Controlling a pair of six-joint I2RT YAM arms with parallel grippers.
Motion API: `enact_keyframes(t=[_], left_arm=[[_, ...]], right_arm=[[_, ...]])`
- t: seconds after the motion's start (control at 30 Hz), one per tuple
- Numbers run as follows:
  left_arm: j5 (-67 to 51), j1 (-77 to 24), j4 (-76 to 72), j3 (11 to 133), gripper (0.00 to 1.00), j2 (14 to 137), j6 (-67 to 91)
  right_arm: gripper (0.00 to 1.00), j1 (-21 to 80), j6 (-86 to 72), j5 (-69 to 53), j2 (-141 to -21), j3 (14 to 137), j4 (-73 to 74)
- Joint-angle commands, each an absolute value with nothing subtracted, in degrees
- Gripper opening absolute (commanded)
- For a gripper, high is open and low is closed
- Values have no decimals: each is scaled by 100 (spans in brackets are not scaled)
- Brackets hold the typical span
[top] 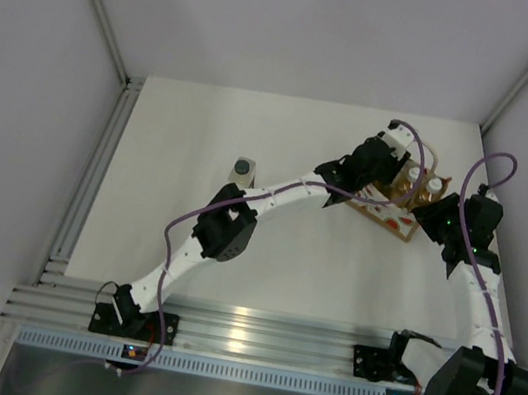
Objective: Take the personal care products out of the canvas bag
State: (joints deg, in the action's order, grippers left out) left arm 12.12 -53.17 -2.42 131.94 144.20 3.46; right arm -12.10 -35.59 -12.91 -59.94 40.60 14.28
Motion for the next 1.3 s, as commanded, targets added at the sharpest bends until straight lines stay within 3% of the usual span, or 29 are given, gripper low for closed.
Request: enact_keyframes(t=[0.0, 1.27], left_arm=[[1336, -5317, -914, 13693, 0, 14177, 396], [1107, -5282, -984, 13781, 0, 13175, 281]], right_arm=[[28, -1143, -3507, -1257, -5906, 4368, 1125], [27, -1143, -3524, -1151, -6161, 4438, 1116]])
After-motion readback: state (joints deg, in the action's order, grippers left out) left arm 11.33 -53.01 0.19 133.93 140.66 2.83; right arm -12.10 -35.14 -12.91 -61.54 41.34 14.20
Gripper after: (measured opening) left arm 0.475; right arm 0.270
